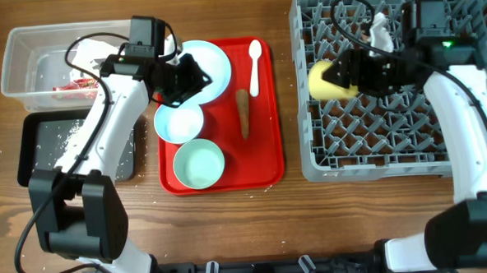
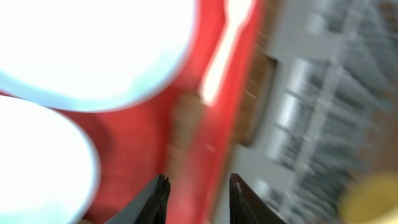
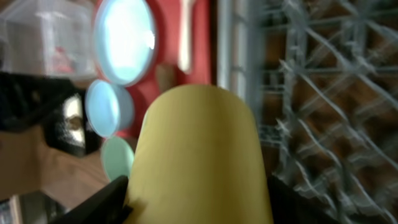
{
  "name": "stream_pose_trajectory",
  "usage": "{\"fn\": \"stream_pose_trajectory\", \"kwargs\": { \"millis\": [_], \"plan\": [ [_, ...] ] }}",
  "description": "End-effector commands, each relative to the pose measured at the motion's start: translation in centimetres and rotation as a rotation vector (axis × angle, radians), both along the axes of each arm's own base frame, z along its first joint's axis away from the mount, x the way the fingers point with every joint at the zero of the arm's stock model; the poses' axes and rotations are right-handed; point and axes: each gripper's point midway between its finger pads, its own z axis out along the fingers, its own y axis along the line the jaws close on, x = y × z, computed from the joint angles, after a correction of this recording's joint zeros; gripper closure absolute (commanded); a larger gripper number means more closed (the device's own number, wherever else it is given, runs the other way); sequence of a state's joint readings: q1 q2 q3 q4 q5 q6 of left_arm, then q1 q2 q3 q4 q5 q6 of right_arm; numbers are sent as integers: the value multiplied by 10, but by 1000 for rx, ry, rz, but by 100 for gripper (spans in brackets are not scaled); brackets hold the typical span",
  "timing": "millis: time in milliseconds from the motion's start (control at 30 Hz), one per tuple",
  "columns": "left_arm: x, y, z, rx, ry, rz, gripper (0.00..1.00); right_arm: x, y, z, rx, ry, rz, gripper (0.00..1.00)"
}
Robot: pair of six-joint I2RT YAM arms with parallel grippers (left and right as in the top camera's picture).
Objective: Sort waste into correct bins and load items into the dishwasher rack
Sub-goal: 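Place the yellow cup upside down in the rack with the right gripper, then grasp the carrot scrap with the left gripper and drop it on the black tray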
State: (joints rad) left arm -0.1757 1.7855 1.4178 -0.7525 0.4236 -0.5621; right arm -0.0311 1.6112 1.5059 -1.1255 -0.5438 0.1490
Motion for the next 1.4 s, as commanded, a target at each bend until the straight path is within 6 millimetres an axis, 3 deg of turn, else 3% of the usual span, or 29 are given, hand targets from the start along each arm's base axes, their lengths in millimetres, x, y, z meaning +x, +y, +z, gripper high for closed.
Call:
{"fn": "stream_pose_trajectory", "kwargs": {
  "millis": [0, 67, 233, 333, 500, 600, 667, 767, 867, 900, 967, 1000, 1067, 1133, 1200, 1233, 1267, 1367],
  "plan": [
    [11, 37, -2, 210, -58, 97, 68, -24, -38, 0, -254, 70, -88, 44],
    [13, 43, -3, 241, -64, 112, 67, -37, -48, -8, -369, 135, -129, 44],
    [13, 49, -4, 278, -66, 129, 69, -38, -27, -24, -496, 162, -91, 44],
    [14, 57, -5, 316, -70, 148, 69, -29, -12, -49, -511, 207, -39, 44],
    [14, 57, -5, 319, -69, 149, 68, -27, -9, -97, -537, 354, -7, 44],
    [14, 58, -6, 324, -69, 152, 68, -28, -6, -112, -526, 402, 8, 26],
    [14, 58, -6, 326, -67, 151, 68, -25, -5, -112, -523, 389, 5, 12],
    [14, 58, -6, 326, -67, 151, 68, -19, 1, -105, -489, 365, 8, 9],
    [14, 57, -6, 339, -79, 116, 68, 1, 8, -73, -454, 280, 0, 10],
    [12, 51, -6, 362, -102, 44, 67, 13, 11, -50, -439, 212, -13, 11],
    [4, 19, -6, 421, -171, -175, 58, 31, 14, -19, -417, 111, -33, 11],
    [1, 7, -5, 443, -191, -220, 54, 34, 15, -13, -412, 92, -37, 11],
    [-7, -20, -5, 506, -230, -283, 39, 38, 16, -8, -408, 73, -41, 11],
    [-12, -44, -8, 507, -255, -333, 36, 41, 16, -7, -409, 60, -45, 11],
    [-15, -68, -17, 500, -271, -380, 24, 44, 13, -6, -413, 47, -55, 10],
    [-17, -81, -30, 501, -268, -411, 11, 46, 8, -6, -410, 48, -72, 9],
    [-18, -91, -44, 505, -257, -436, 4, 47, 3, -6, -406, 52, -84, 9],
    [-19, -99, -91, 527, -192, -472, 4, 48, -4, -6, -407, 59, -100, 9]
  ]
}}
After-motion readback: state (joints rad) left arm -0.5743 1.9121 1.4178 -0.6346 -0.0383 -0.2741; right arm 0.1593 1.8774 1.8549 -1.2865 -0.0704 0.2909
